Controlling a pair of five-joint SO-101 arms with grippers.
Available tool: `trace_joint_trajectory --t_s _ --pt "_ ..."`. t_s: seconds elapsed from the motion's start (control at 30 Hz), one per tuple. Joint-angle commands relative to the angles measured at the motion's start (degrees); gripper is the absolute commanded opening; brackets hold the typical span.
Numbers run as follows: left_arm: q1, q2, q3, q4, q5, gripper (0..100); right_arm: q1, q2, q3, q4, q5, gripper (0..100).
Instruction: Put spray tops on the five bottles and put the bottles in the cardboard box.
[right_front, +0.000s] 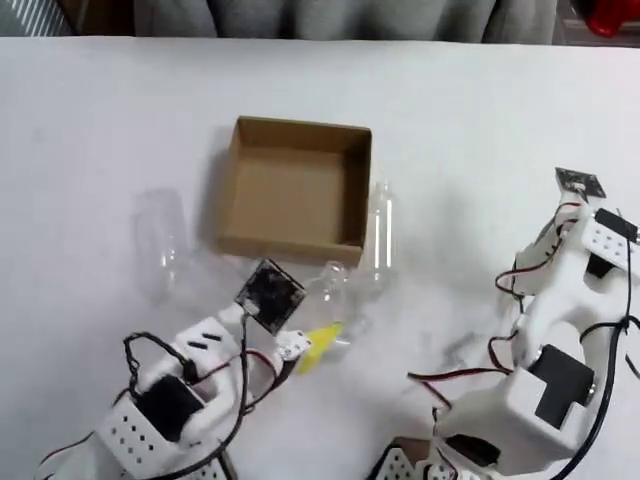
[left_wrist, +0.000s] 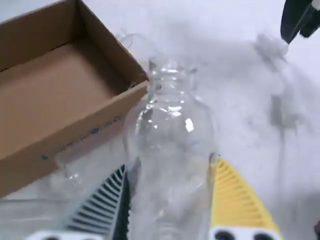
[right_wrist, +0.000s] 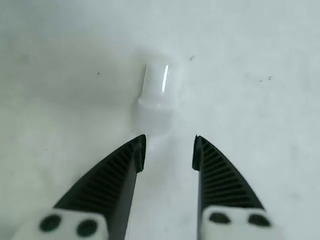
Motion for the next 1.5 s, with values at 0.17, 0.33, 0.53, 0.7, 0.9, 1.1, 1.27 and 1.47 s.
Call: trace_joint_trajectory --t_s 0.17,0.33,0.53,0.7,0.9,1.1,1.27,1.47 --pt "1.54 1.80 -0.26 -6.59 8.97 9 -0.84 -4.18 -2.46 3.91 0.62 12.0" --pt "1.63 18.86 -5.71 -13.98 11.25 9 -0.66 -4.09 -2.46 3.82 0.70 12.0" --pt "4.70 40.48 -14.24 -18.02 13.36 9 -0.04 -4.09 -1.67 3.82 1.05 12.0" --pt "5.41 44.44 -14.59 -17.05 11.87 10 -0.13 -4.00 -0.26 3.47 1.14 12.0" --pt "4.88 39.16 -15.03 -2.46 4.40 27 -0.48 -4.00 -0.35 3.47 1.14 12.0" --pt "4.88 26.77 -14.68 7.38 3.96 39 -0.57 -4.00 -0.35 3.47 1.14 12.0" --pt "4.88 22.37 -13.71 8.97 1.85 38 -0.40 -4.00 -0.26 3.47 2.20 12.0" --pt "5.76 22.37 -14.07 9.23 -4.40 38 -0.48 -4.00 0.44 3.47 3.69 12.0"
